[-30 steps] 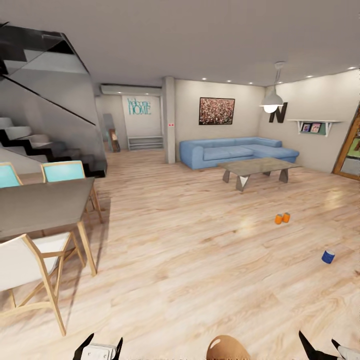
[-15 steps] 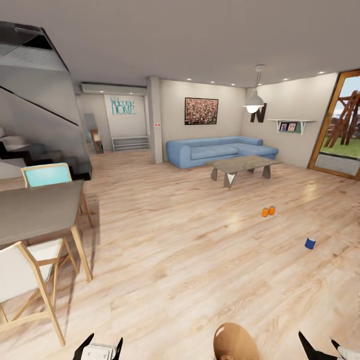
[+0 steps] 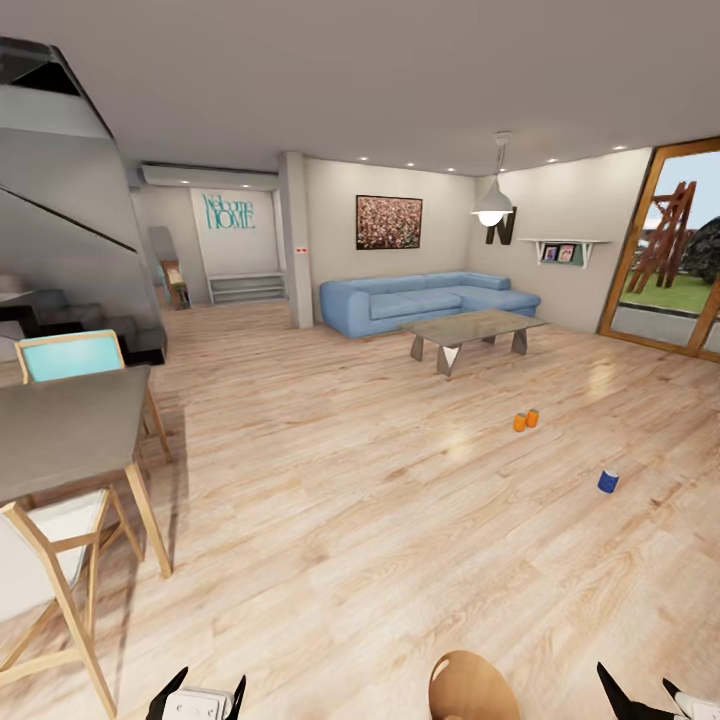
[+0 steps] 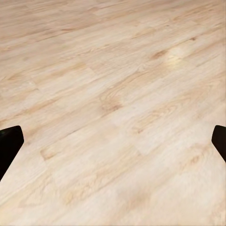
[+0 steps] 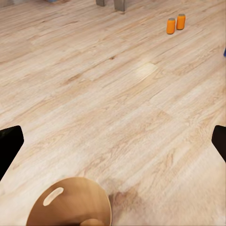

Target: Put the three can of soda from the living room inside the tash can in the kitchen.

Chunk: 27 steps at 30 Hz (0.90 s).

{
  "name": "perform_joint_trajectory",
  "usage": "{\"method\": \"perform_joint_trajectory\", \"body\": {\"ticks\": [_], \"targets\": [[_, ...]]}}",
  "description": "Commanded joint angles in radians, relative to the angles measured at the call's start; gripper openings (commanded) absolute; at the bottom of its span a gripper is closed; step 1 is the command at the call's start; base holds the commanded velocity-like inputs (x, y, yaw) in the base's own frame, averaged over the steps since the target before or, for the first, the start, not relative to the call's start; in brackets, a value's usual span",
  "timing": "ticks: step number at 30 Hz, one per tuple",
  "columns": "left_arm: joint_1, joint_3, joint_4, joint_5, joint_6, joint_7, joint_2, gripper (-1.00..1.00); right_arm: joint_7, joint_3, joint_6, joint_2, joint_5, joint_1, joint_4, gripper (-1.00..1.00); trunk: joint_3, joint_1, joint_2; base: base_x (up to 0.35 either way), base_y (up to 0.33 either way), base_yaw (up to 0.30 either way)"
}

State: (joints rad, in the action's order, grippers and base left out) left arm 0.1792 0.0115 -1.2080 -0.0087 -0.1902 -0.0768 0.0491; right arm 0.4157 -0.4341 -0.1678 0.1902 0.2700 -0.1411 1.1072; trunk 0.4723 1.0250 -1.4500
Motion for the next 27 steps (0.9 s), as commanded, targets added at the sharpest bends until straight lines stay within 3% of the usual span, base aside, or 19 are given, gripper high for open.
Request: {"method": "perform_joint_trajectory", "body": {"ticks": [1, 9, 12, 16, 20, 24, 27], "targets": [[0.000, 0.000, 0.000, 0.000, 0.001, 0.000, 0.000, 1.00, 0.000, 0.000, 0.000, 0.000, 0.000, 0.000, 0.000, 1.00, 0.000, 0.000, 0.000, 0.076, 0.004, -0.008], [-0.001, -0.001, 0.005, 0.000, 0.011, -0.001, -0.001, 1.00, 0.010, 0.007, 0.005, 0.002, -0.012, 0.000, 0.000, 1.00, 0.000, 0.000, 0.000, 0.016, 0.001, -0.002], [-0.001, -0.001, 0.004, -0.001, 0.014, -0.001, -0.002, 1.00, 0.007, 0.010, 0.066, 0.008, -0.016, 0.003, 0.007, 1.00, 0.000, 0.000, 0.000, 0.002, 0.000, 0.000], [-0.001, -0.001, 0.004, -0.001, 0.019, -0.001, -0.003, 1.00, 0.005, 0.011, 0.268, 0.024, -0.021, 0.043, 0.010, 1.00, 0.000, 0.000, 0.000, 0.001, 0.000, 0.000], [-0.001, -0.001, 0.004, -0.001, 0.026, 0.000, -0.005, 1.00, 0.004, 0.012, 0.509, 0.076, -0.050, 0.160, 0.010, 1.00, 0.000, 0.000, 0.000, 0.000, 0.000, 0.000], [-0.001, 0.000, 0.004, -0.001, 0.030, 0.001, -0.006, 1.00, 0.003, 0.012, 0.773, 0.134, -0.126, 0.301, 0.010, 1.00, 0.000, 0.000, 0.000, 0.000, 0.000, 0.000], [0.000, 0.000, 0.003, -0.001, 0.034, 0.001, -0.007, 1.00, 0.003, 0.013, 0.955, 0.162, -0.191, 0.418, 0.005, 1.00, 0.000, 0.000, 0.000, 0.000, 0.000, 0.000]]}}
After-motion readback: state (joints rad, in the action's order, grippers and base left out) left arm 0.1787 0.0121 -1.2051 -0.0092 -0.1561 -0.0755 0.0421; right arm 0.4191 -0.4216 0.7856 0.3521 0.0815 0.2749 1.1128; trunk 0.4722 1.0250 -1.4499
